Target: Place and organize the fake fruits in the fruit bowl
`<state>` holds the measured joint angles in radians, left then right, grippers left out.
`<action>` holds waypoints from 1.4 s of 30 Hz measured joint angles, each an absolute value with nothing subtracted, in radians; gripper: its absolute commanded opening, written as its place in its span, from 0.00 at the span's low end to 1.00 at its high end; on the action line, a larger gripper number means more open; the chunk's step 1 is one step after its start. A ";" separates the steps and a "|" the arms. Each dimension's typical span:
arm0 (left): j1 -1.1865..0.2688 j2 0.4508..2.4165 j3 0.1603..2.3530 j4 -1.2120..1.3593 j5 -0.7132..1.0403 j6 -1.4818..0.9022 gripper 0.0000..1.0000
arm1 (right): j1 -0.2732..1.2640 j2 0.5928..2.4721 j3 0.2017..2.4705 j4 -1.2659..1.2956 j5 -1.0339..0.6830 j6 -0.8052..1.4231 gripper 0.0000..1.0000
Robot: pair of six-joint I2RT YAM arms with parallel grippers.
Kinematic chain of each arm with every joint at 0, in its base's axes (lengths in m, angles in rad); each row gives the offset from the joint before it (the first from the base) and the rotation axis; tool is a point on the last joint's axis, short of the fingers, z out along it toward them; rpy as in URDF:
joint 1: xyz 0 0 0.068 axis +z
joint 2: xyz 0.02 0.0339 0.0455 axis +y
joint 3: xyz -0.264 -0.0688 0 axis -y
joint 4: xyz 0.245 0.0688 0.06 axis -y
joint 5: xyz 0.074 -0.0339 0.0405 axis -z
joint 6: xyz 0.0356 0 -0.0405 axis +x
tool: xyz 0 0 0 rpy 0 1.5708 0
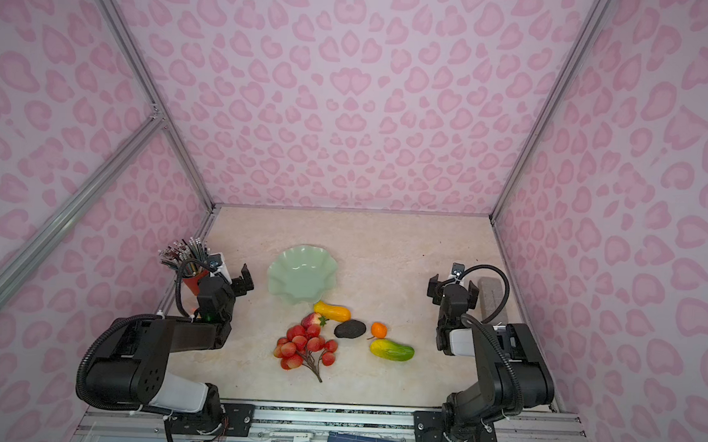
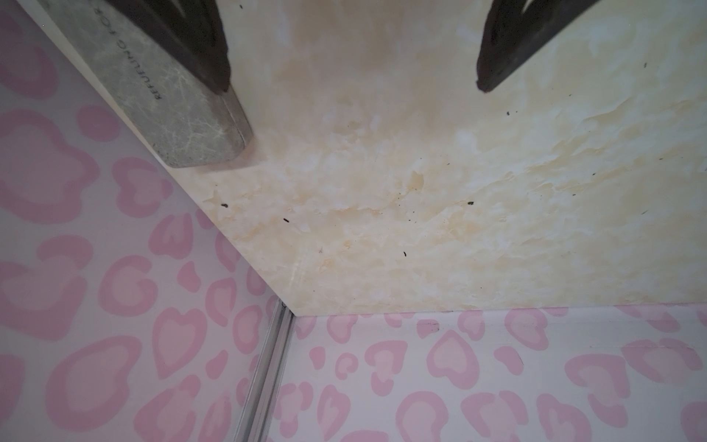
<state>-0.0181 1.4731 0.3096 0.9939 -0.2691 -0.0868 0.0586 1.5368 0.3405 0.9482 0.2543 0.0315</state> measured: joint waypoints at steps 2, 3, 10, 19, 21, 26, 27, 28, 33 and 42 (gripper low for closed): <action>-0.018 1.473 0.310 0.994 -0.269 -0.087 0.98 | 0.059 1.537 0.340 0.948 0.254 0.031 1.00; -0.018 1.473 0.310 0.994 -0.269 -0.087 0.98 | 0.059 1.537 0.340 0.948 0.254 0.031 1.00; -0.018 1.473 0.310 0.994 -0.269 -0.087 0.98 | 0.059 1.537 0.340 0.948 0.254 0.031 1.00; -0.018 1.473 0.310 0.993 -0.269 -0.087 0.98 | 0.052 1.537 0.342 0.943 0.249 0.034 1.00; -0.018 1.473 0.310 0.993 -0.269 -0.087 0.98 | 0.051 1.537 0.342 0.942 0.243 0.034 1.00; -0.018 1.473 0.310 0.993 -0.269 -0.087 0.99 | 0.051 1.537 0.342 0.941 0.243 0.034 1.00; -0.018 1.473 0.310 0.993 -0.269 -0.087 1.00 | 0.051 1.537 0.342 0.941 0.243 0.034 1.00; -0.018 1.473 0.309 0.994 -0.269 -0.087 1.00 | 0.051 1.535 0.342 0.941 0.243 0.034 1.00; -0.020 1.378 0.311 0.920 -0.281 -0.088 1.00 | 0.073 1.416 0.421 0.771 0.310 0.054 1.00; -0.041 0.963 0.340 0.627 -0.326 -0.274 0.99 | 0.050 1.158 0.562 0.353 0.208 0.327 0.88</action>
